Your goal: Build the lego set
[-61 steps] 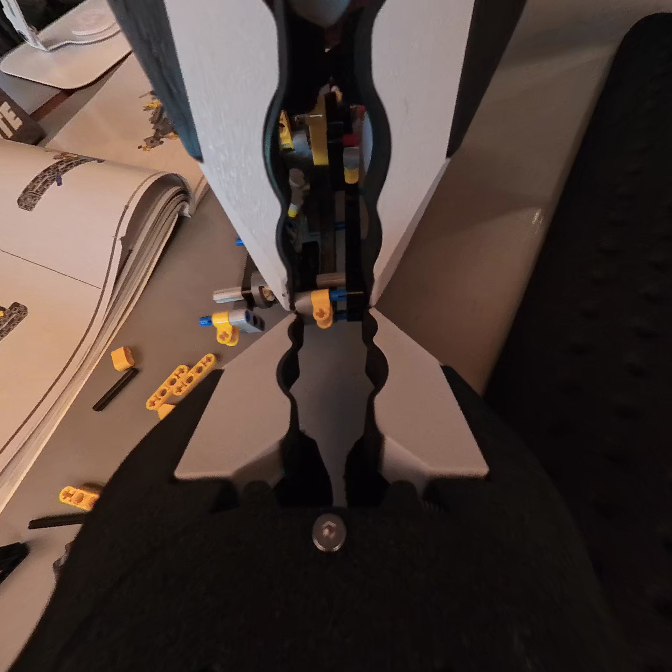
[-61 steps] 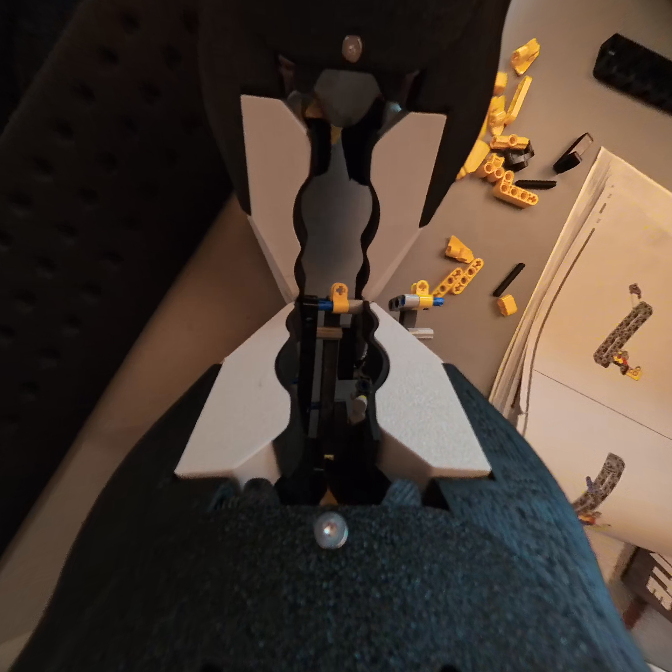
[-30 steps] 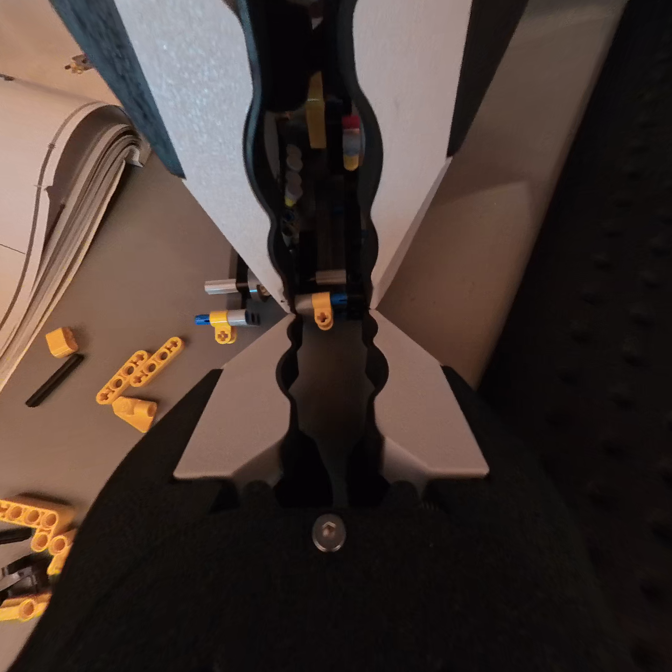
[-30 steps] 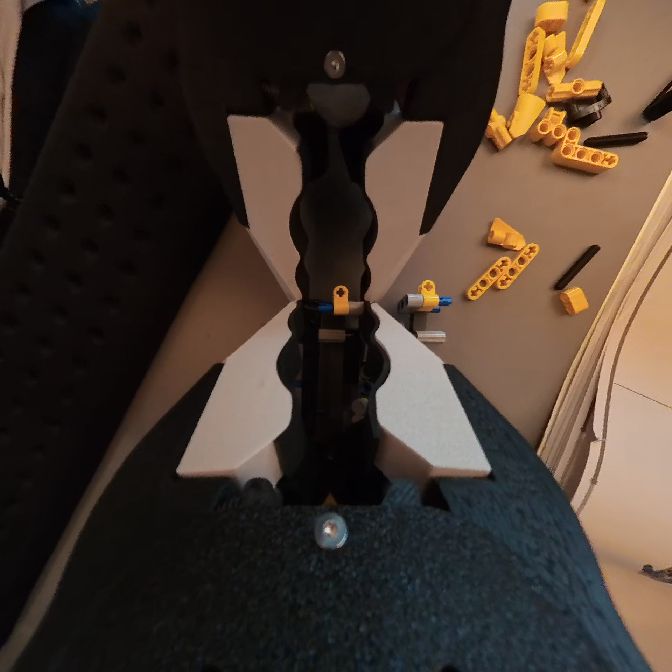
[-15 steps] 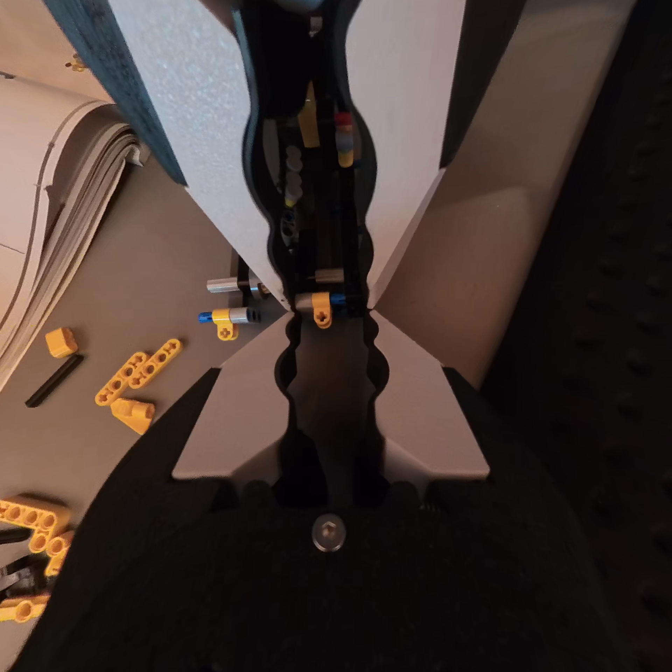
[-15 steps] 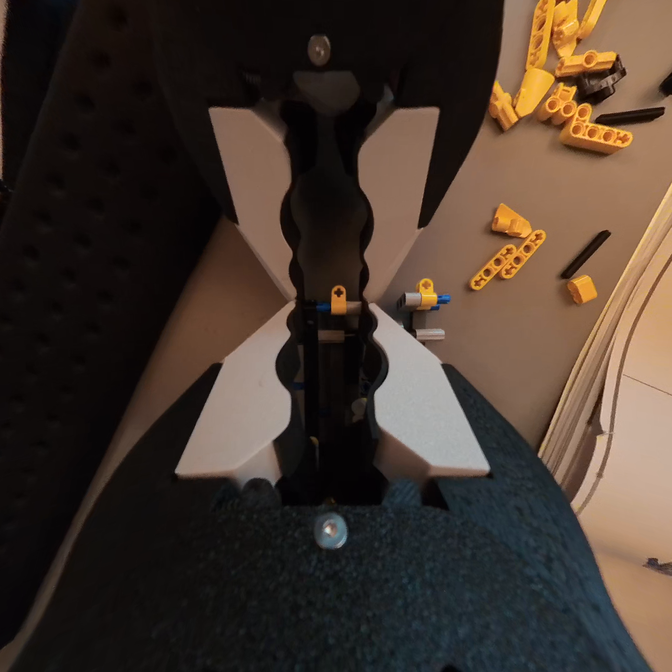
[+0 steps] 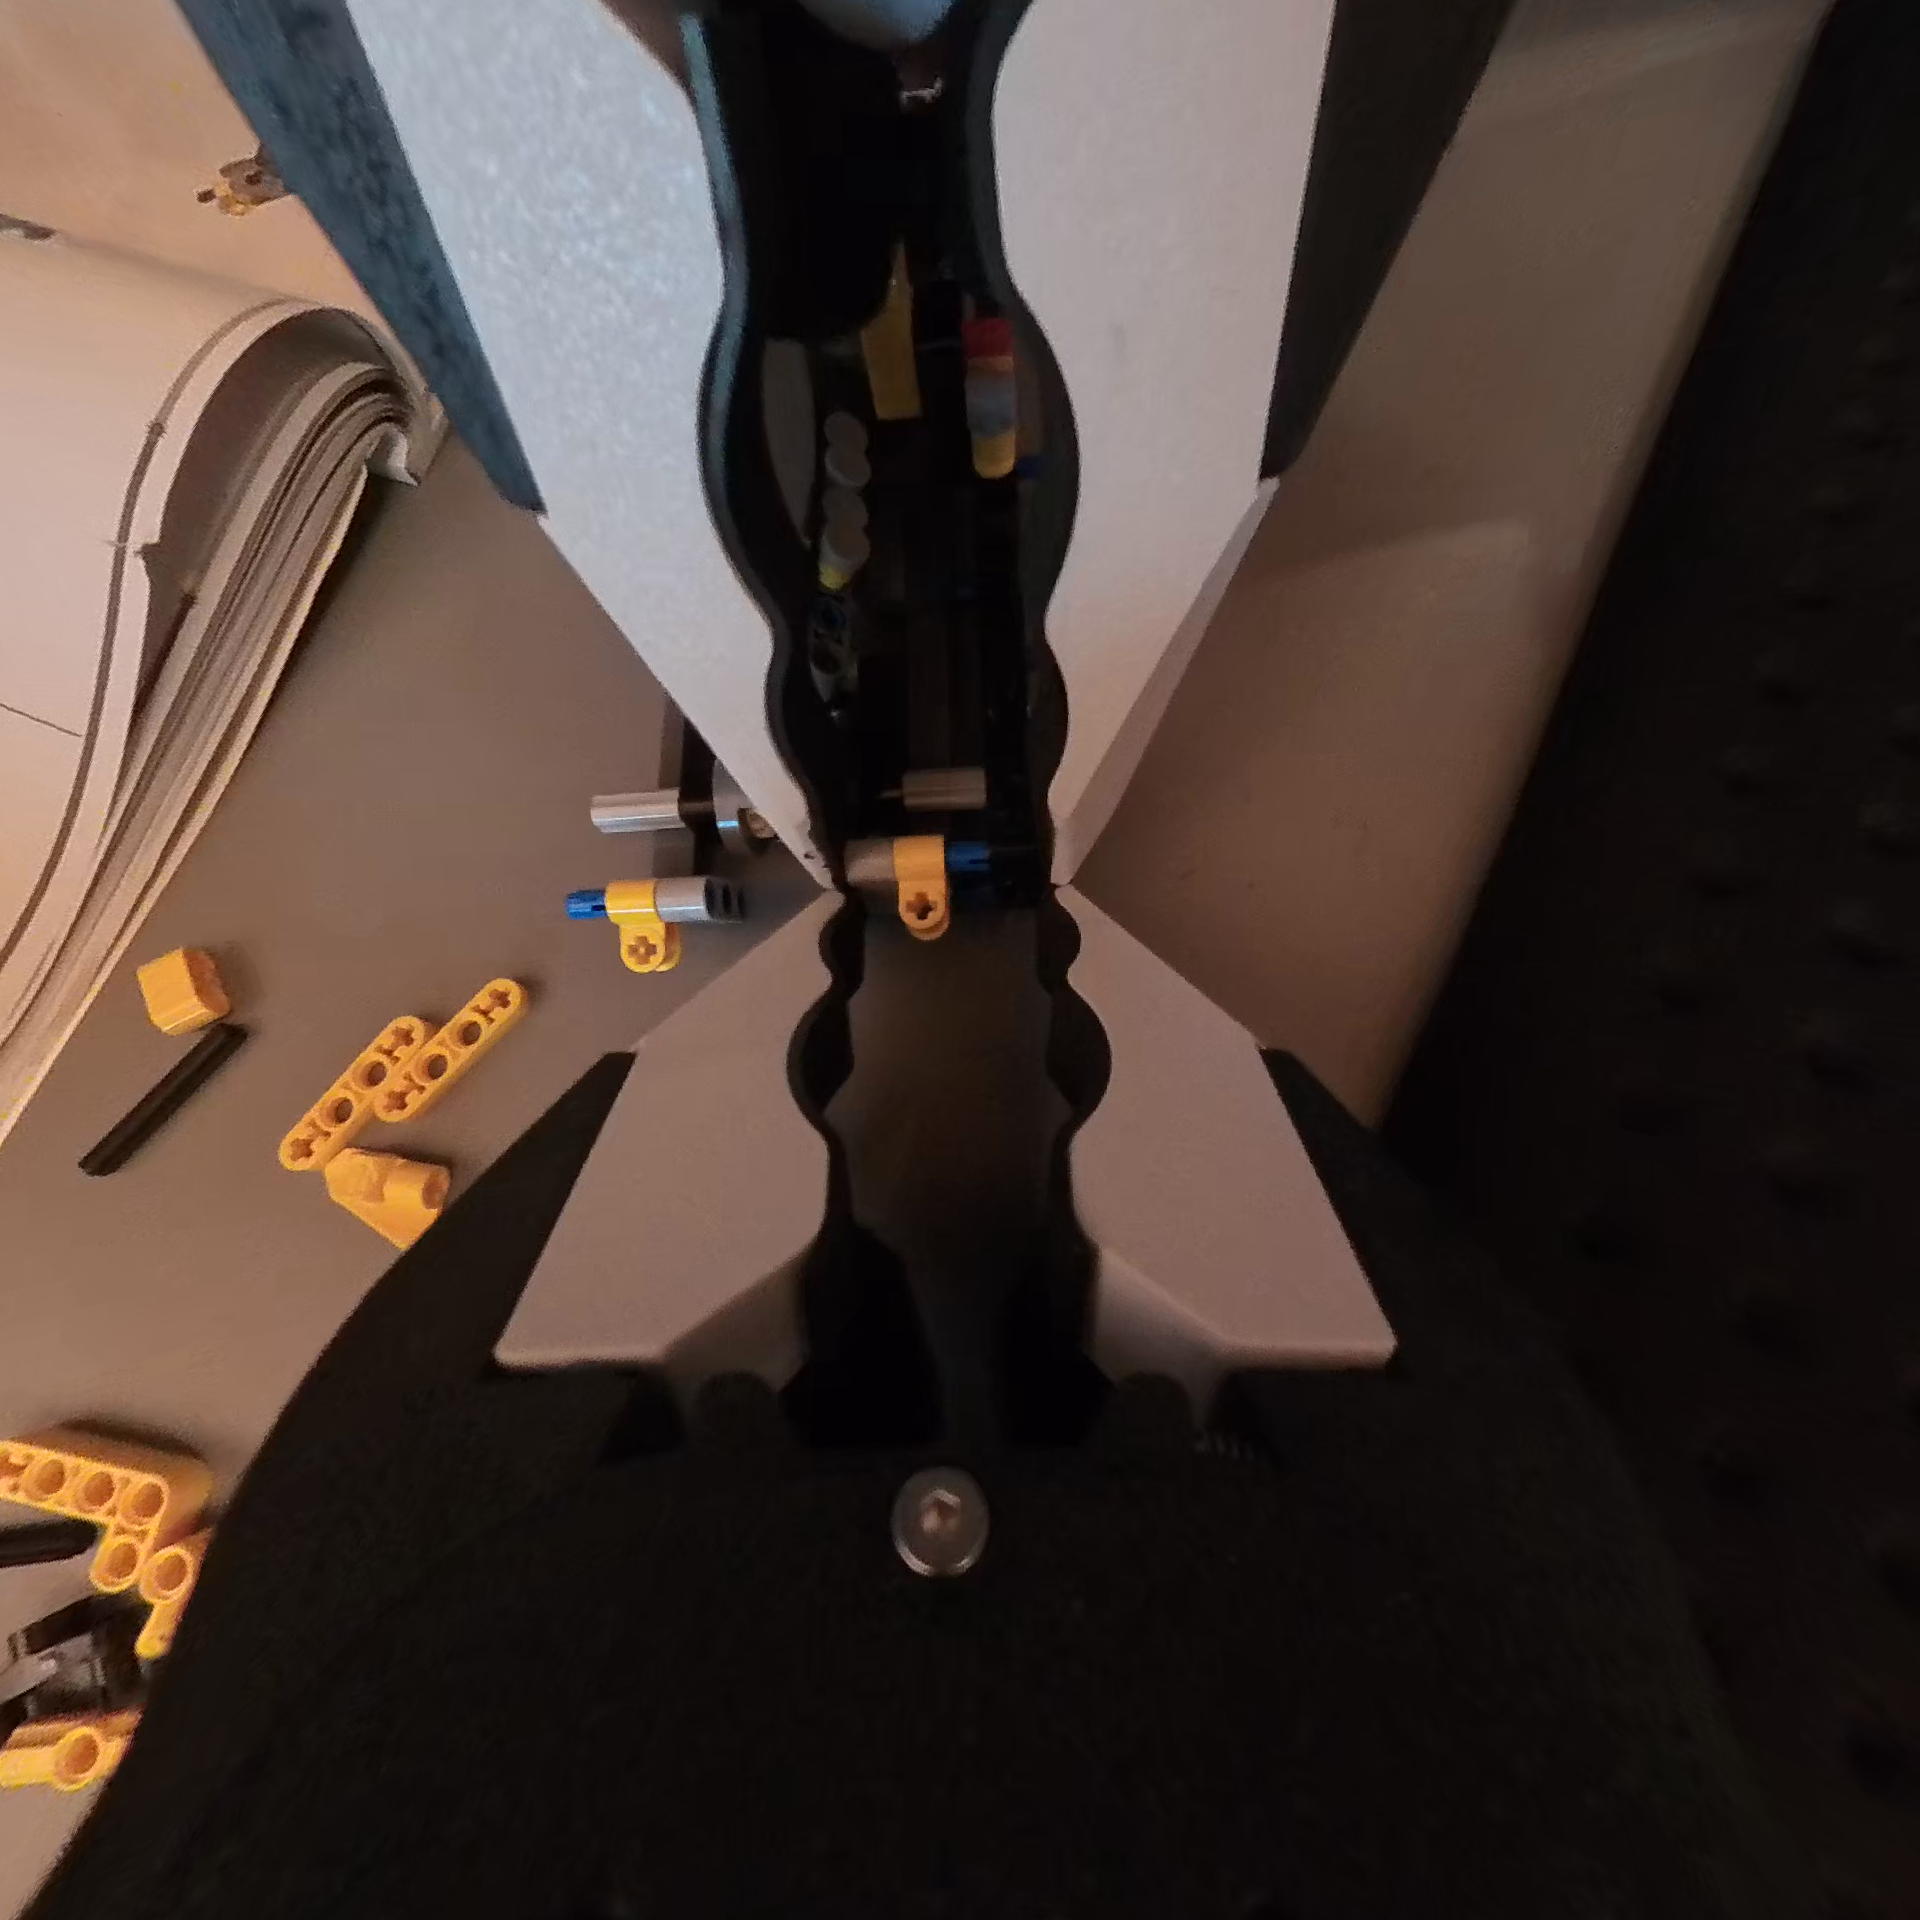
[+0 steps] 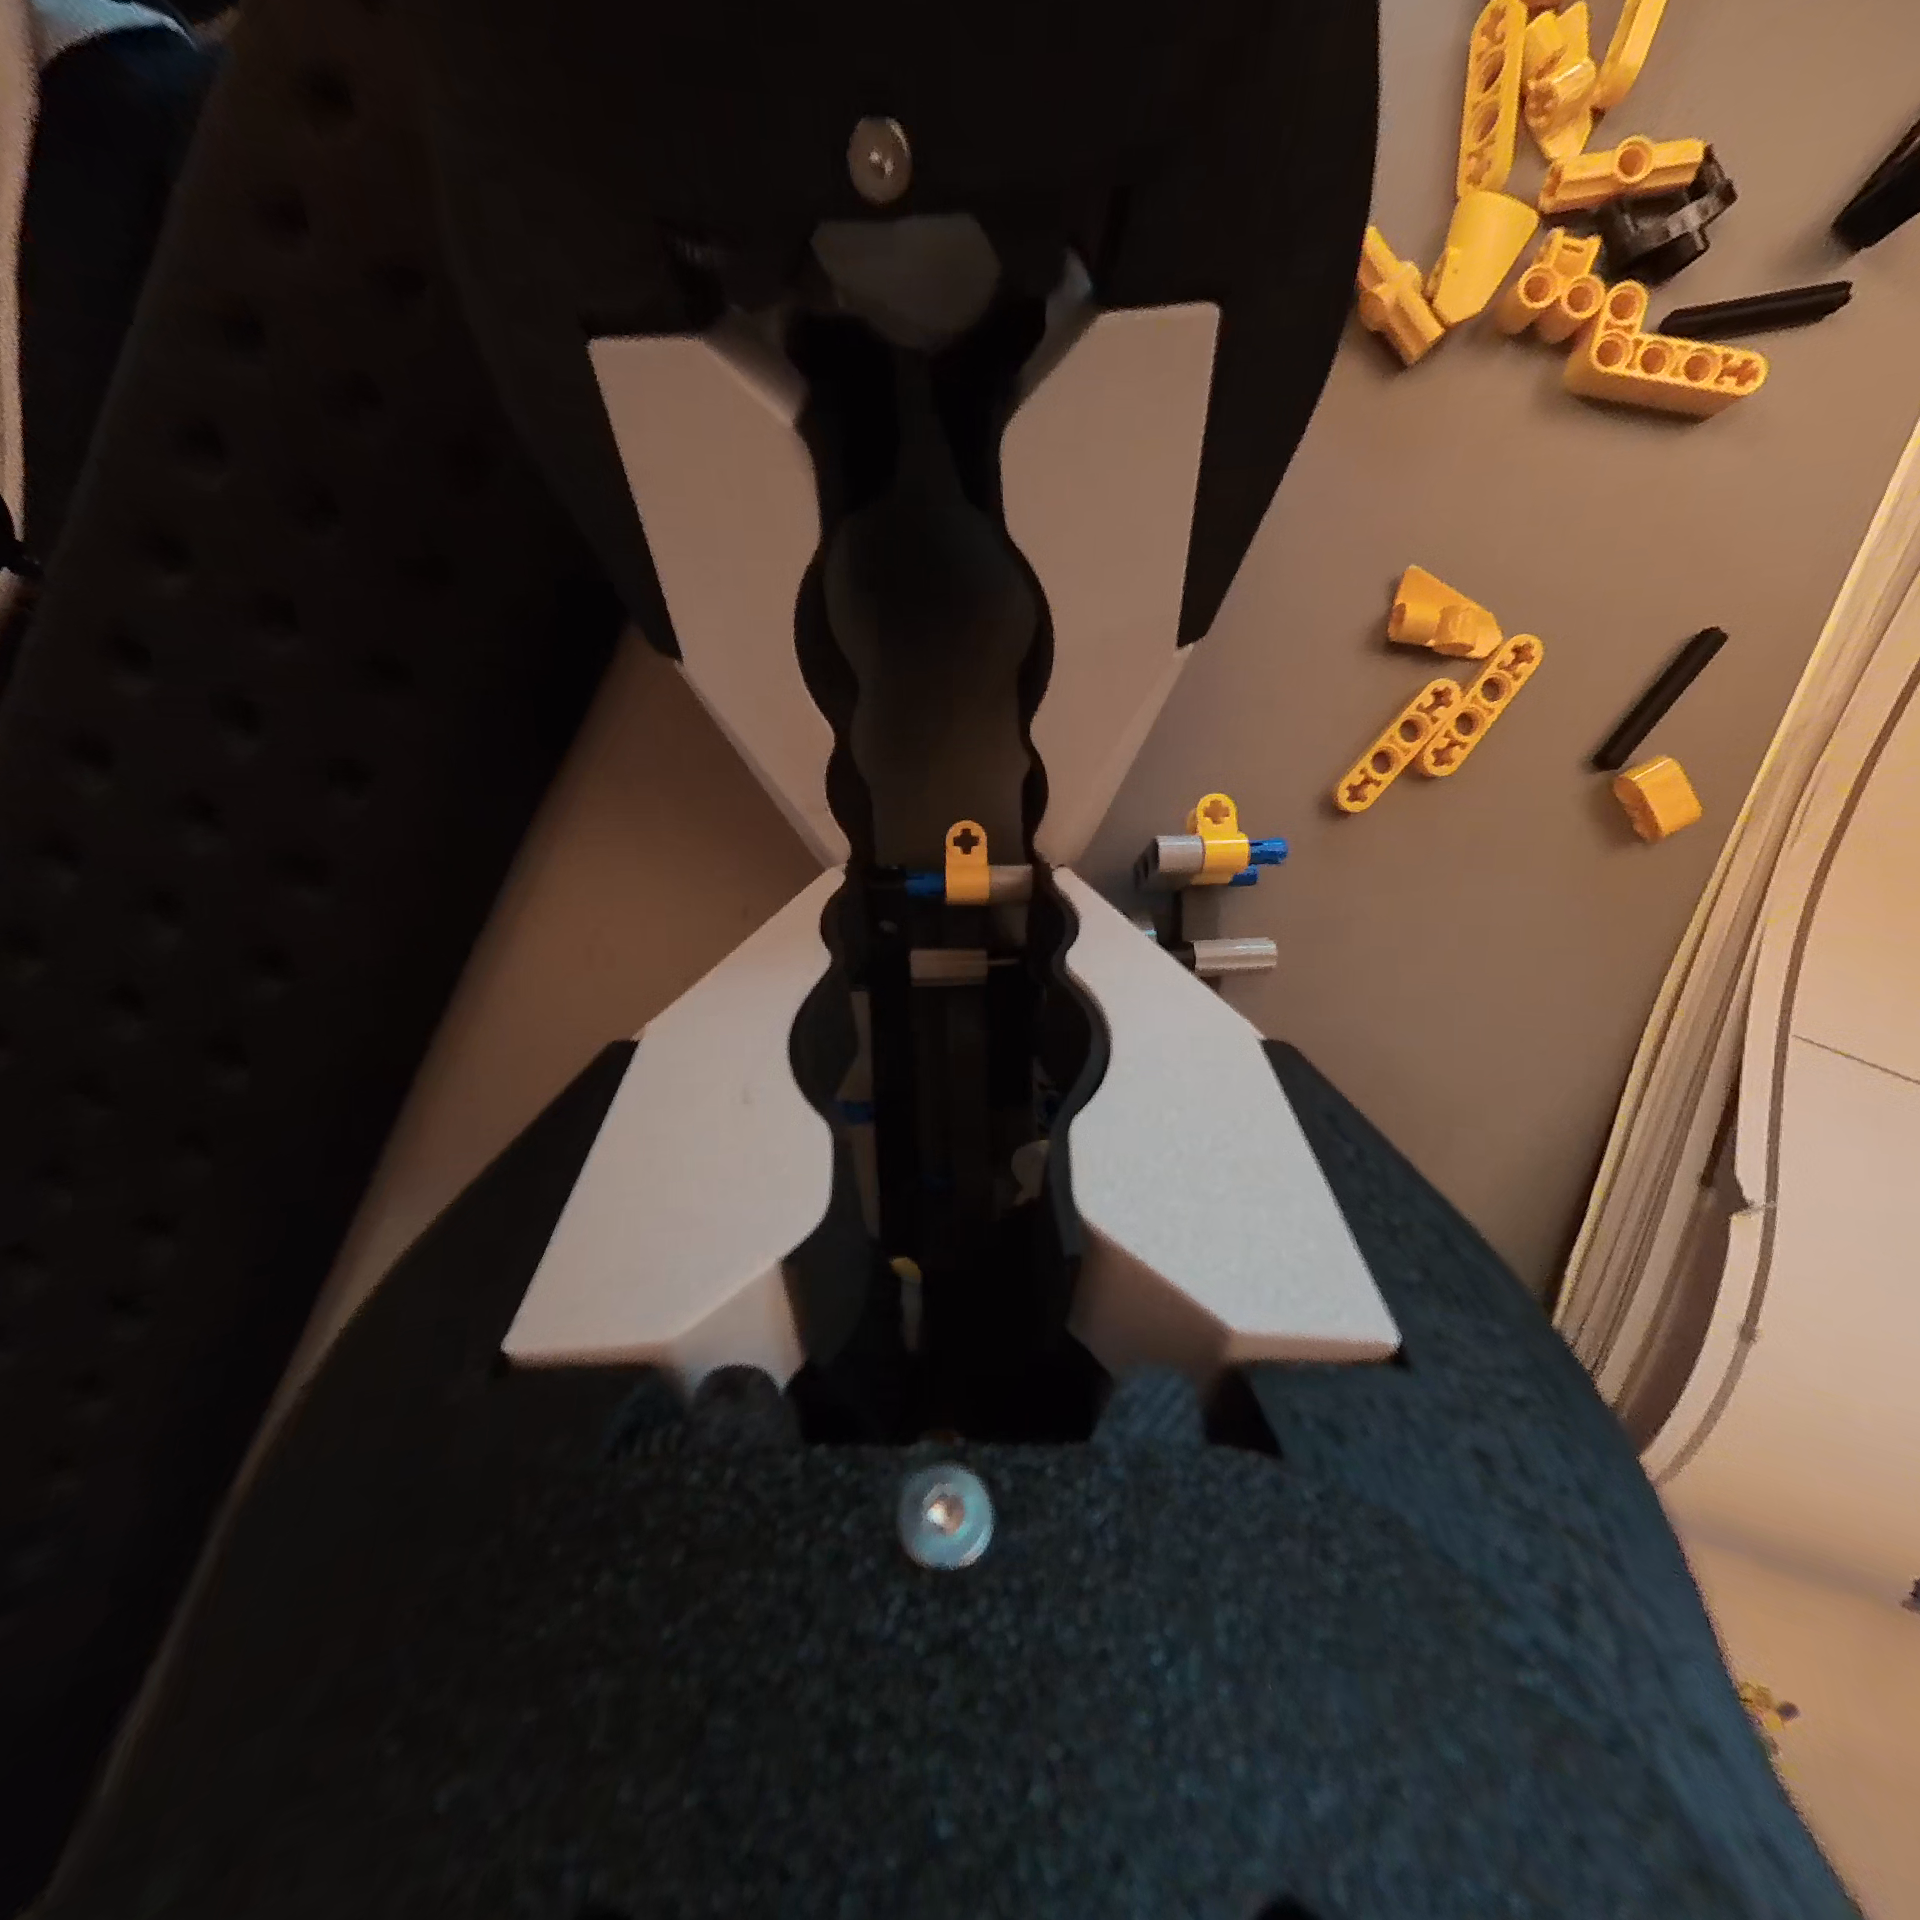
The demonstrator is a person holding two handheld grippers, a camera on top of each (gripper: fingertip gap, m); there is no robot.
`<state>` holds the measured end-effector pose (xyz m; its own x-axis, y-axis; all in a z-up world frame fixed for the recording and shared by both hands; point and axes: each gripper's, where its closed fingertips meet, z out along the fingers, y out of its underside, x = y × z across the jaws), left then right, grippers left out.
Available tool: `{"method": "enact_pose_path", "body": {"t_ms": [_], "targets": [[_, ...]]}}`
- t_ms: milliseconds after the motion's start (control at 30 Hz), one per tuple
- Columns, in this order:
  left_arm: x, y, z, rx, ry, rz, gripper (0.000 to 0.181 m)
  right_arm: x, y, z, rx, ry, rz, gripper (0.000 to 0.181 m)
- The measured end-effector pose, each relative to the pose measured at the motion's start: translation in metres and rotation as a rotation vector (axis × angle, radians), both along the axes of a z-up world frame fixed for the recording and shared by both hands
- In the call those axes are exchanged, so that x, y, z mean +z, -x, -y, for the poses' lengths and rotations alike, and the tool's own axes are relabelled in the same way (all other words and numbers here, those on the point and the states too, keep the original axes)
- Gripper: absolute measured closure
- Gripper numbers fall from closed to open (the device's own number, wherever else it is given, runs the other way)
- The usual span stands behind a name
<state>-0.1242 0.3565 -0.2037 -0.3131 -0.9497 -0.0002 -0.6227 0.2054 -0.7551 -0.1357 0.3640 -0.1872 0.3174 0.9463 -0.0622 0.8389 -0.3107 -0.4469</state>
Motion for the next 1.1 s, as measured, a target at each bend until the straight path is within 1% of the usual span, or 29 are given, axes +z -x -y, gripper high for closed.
{"method": "enact_pose_path", "body": {"t_ms": [133,467,667,733,833,933,1033,1100], "targets": [[0.0,0.0,0.0,-0.002,-0.007,0.002,0.147,0.0,0.0,0.0,-0.011,-0.011,-0.005,0.15],[0.0,0.0,0.001,-0.011,-0.033,0.013,0.148,0.0,-0.001,0.002,0.027,-0.066,0.058,0.15],[0.002,-0.002,-0.002,0.01,0.007,0.013,0.147,0.002,-0.002,-0.001,-0.017,-0.047,-0.006,0.15],[0.015,-0.003,-0.007,0.038,0.036,0.091,0.146,0.014,-0.004,-0.006,-0.041,-0.06,-0.065,0.15],[0.037,-0.005,-0.013,0.072,0.137,0.192,0.141,0.039,-0.008,-0.012,-0.086,-0.064,-0.198,0.15],[0.056,-0.006,-0.008,0.048,0.213,0.276,0.137,0.062,-0.01,-0.014,-0.112,-0.092,-0.298,0.151],[0.075,-0.008,-0.007,0.043,0.236,0.369,0.137,0.077,-0.007,-0.012,-0.117,-0.117,-0.37,0.151],[0.088,-0.01,-0.011,0.065,0.234,0.437,0.137,0.084,-0.007,-0.012,-0.123,-0.146,-0.397,0.15]]}}
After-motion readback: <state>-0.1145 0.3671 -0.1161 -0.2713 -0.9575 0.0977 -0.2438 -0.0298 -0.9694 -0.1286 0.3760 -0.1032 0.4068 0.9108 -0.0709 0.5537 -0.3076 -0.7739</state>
